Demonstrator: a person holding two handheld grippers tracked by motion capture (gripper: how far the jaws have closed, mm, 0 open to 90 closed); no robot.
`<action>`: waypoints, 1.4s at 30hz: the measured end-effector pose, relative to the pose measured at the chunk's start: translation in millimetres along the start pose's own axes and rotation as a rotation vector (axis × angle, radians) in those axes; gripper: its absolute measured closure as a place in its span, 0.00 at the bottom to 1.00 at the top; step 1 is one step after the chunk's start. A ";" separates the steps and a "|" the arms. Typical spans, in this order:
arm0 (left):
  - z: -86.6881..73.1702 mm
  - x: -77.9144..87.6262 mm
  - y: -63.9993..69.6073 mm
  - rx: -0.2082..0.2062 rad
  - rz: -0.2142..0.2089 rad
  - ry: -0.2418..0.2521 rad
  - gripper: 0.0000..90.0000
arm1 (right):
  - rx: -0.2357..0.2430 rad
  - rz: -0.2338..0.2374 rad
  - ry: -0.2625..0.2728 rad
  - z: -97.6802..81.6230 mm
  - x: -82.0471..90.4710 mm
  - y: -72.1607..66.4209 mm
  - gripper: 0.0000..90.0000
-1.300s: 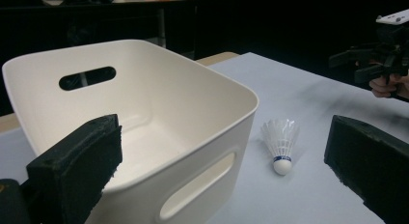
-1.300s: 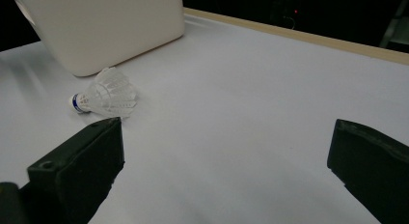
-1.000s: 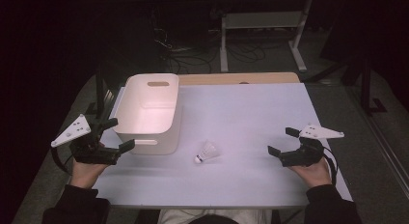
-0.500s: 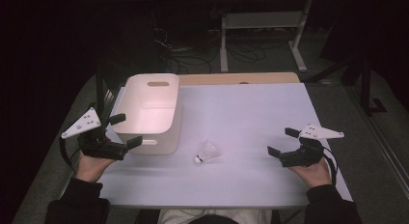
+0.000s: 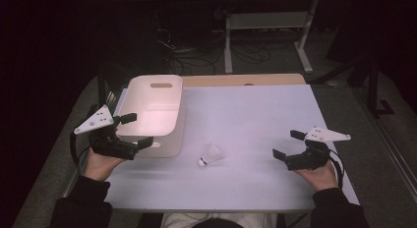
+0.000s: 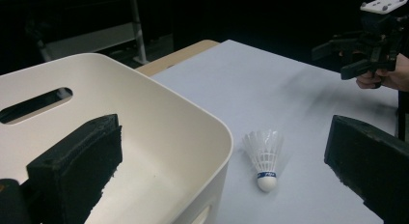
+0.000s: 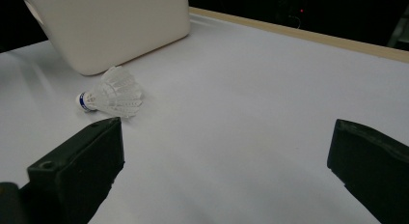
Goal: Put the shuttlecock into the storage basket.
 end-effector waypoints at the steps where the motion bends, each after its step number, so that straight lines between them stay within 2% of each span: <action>1: 1.0 -0.9 0.4 -0.004 -0.003 -0.004 0.00 | 0.000 0.000 0.000 0.0 0.1 0.0 0.00; 3: 2.4 -3.0 1.2 -0.003 -0.008 -0.006 0.00 | 0.000 0.000 0.000 0.0 0.1 -0.1 0.00; 10: 9.2 -17.1 5.2 -0.023 -0.025 -0.067 0.00 | 0.002 0.002 0.001 0.1 0.3 -0.2 0.00; 18: 19.4 -23.1 8.3 -0.039 -0.049 -0.072 0.00 | 0.001 0.004 0.001 0.1 0.3 -0.3 0.00; 24: 23.7 -28.5 10.0 -0.036 -0.070 -0.082 0.00 | 0.003 0.005 0.002 0.2 0.4 -0.5 0.00; 28: 28.9 -35.9 13.0 -0.057 -0.080 -0.109 0.00 | 0.003 0.005 0.000 0.1 0.2 -0.6 0.00; 32: 32.3 -41.8 14.0 -0.058 -0.098 -0.123 0.00 | 0.003 0.006 0.001 0.1 0.3 -0.7 0.00; 35: 35.1 -47.1 17.7 -0.077 -0.105 -0.153 0.00 | 0.003 0.006 0.001 0.1 0.3 -0.6 0.00; 42: 41.1 -58.9 23.0 -0.083 -0.135 -0.184 0.00 | 0.005 0.009 0.002 0.2 0.3 -0.9 0.00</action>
Point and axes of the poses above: each handheld gripper's, and its own axes: x roughly backward along the jaws, z roughly out of its top, y roughly to its right, the point moved 3 cm from there along -x, roughly forward along the jaws, and after that the axes turned 5 degrees about -z, right-handed, at the moved point
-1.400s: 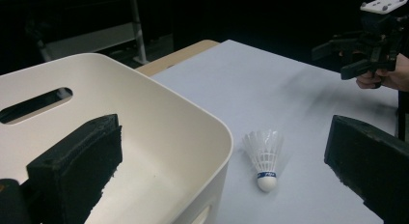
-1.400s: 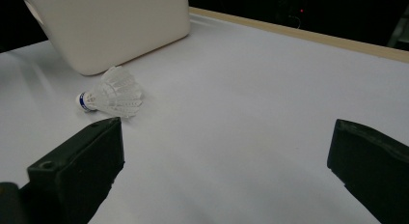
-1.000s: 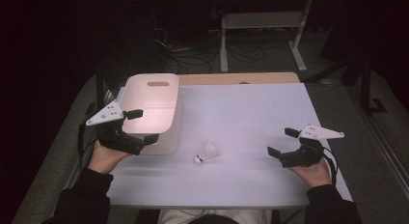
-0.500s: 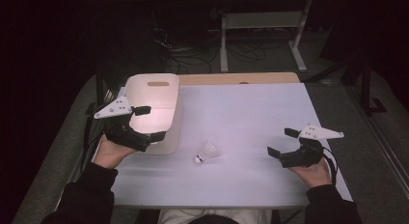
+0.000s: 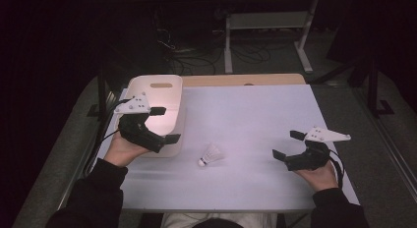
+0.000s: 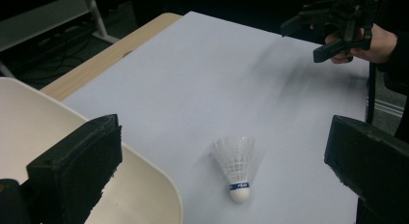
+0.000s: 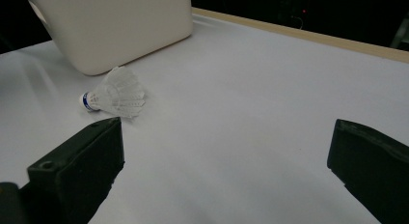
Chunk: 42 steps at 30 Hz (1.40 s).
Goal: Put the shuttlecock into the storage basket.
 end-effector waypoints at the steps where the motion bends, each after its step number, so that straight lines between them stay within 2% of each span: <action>1: 1.9 -2.3 1.0 -0.005 -0.008 -0.007 0.00 | 0.000 0.000 -0.001 0.0 0.0 0.0 0.00; 9: 8.7 -21.5 4.8 -0.007 -0.042 -0.059 0.00 | 0.001 0.002 0.000 0.1 -0.1 -0.2 0.00; 17: 2.0 -39.6 6.3 -0.002 -0.076 -0.146 0.00 | 0.001 0.004 0.000 0.1 -0.1 -0.3 0.00; 24: -0.2 -47.5 8.9 0.002 -0.090 -0.158 0.00 | 0.001 0.005 0.000 0.1 -0.2 -0.5 0.00; 37: -9.9 -68.0 15.1 0.005 -0.115 -0.236 0.00 | 0.001 0.007 -0.001 0.0 -0.4 -0.6 0.00; 42: -10.5 -70.6 16.8 0.006 -0.126 -0.236 0.02 | 0.001 0.007 -0.002 0.0 -0.4 -0.7 0.00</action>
Point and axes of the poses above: each handheld gripper's, and its own axes: x roughly backward along the jaws, z roughly out of its top, y roughly to its right, the point moved 3 cm from there along -x, roughly forward along the jaws, and after that the axes turned 5 degrees about -z, right-handed, at the moved point
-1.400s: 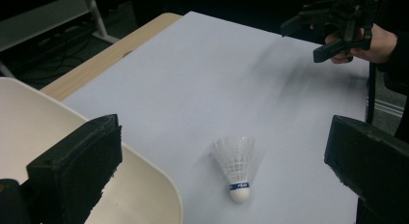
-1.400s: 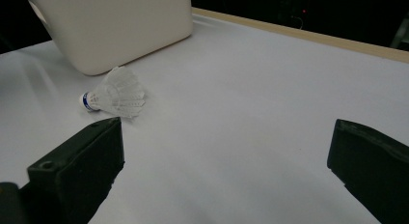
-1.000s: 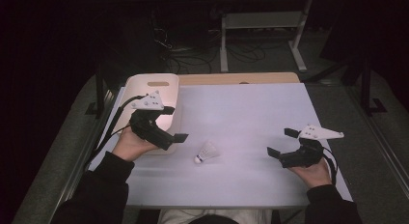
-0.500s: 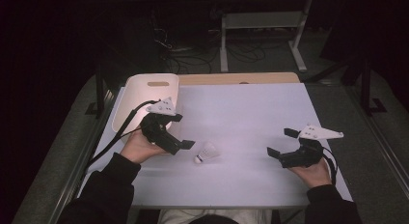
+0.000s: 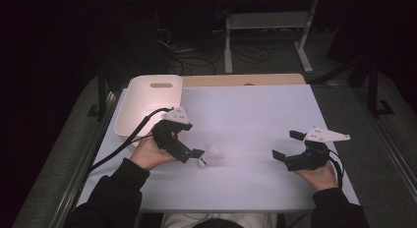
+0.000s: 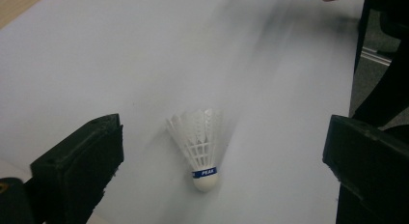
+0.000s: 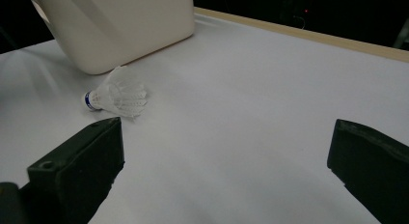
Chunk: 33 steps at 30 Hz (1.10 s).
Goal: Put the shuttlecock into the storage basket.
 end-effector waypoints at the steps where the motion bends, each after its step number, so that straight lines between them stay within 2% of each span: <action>1: -0.1 -0.2 0.0 0.000 -0.001 -0.001 0.03 | 0.000 0.000 0.001 0.1 0.0 0.0 0.00; 6: 0.2 -2.7 0.6 0.011 -0.008 -0.012 0.04 | 0.001 0.000 0.001 0.1 0.0 0.1 0.00; 9: 3.1 -6.1 2.5 -0.014 0.001 -0.059 0.04 | 0.000 0.000 0.000 0.1 -0.1 0.0 0.00; 10: 5.6 -7.7 3.9 -0.020 -0.006 -0.070 0.03 | 0.000 0.000 0.000 0.1 -0.1 0.0 0.00; 12: 10.7 -9.2 4.8 -0.007 -0.037 -0.053 0.03 | 0.001 0.001 0.001 0.1 0.0 0.0 0.00; 13: 10.7 -9.2 4.8 -0.007 -0.037 -0.053 0.03 | 0.001 0.001 0.001 0.1 0.0 0.0 0.00; 16: 14.5 -13.9 5.0 -0.018 -0.022 -0.090 0.03 | -0.001 0.002 0.004 0.2 0.7 -0.3 0.00; 20: 11.5 -23.0 5.5 -0.016 -0.021 -0.140 0.03 | -0.001 0.003 0.006 0.3 1.2 -0.3 0.00; 25: 8.6 -31.1 6.8 -0.011 -0.015 -0.161 0.04 | 0.002 0.005 0.005 0.3 0.8 -0.6 0.00; 29: 7.7 -33.6 8.0 -0.002 -0.013 -0.157 0.05 | 0.001 0.006 0.004 0.2 1.0 -0.7 0.00; 33: 5.1 -38.6 10.1 -0.003 -0.025 -0.169 0.05 | 0.001 0.006 0.004 0.3 0.9 -0.9 0.00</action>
Point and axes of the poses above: each handheld gripper's, and its own axes: x roughly backward along the jaws, z roughly out of its top, y roughly to its right, the point moved 3 cm from there along -x, roughly forward along the jaws, and after that the axes turned 5 degrees about -z, right-handed, at the moved point
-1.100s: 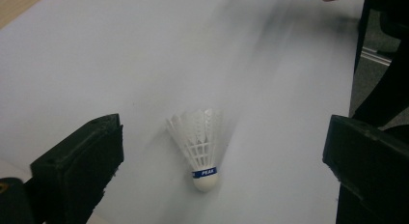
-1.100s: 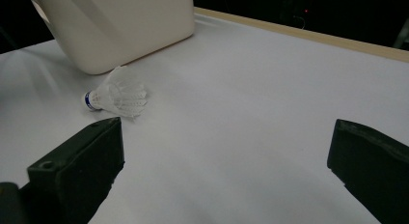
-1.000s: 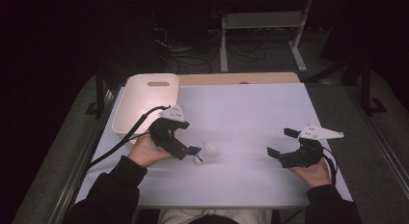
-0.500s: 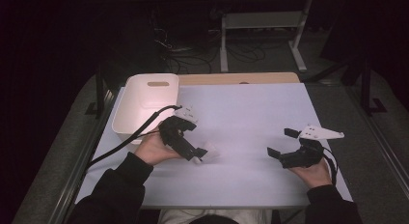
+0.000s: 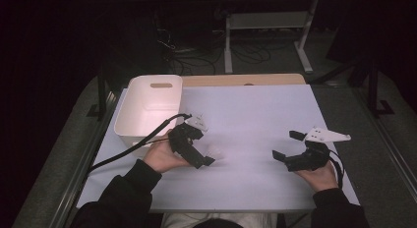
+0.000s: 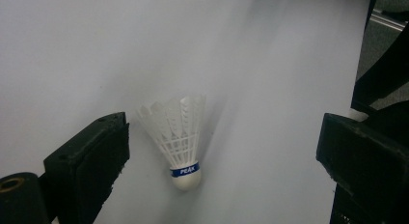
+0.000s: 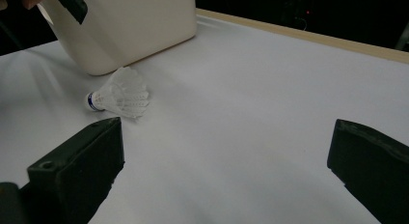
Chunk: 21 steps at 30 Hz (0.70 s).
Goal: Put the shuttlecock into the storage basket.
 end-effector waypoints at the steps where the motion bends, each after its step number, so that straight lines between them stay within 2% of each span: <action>1: -0.5 -1.4 0.3 0.002 0.001 -0.006 0.05 | 0.000 0.000 0.000 0.0 0.0 0.0 0.00; 21: -7.8 -24.6 -1.0 0.007 -0.008 -0.060 0.05 | 0.003 0.009 -0.003 -0.3 -0.5 -0.7 0.00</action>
Point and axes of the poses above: each handheld gripper's, and its own axes: x roughly backward along the jaws, z roughly out of its top, y roughly to its right, the point moved 3 cm from there along -x, roughly forward along the jaws, and after that the axes turned 5 degrees about -z, right-handed, at the moved point
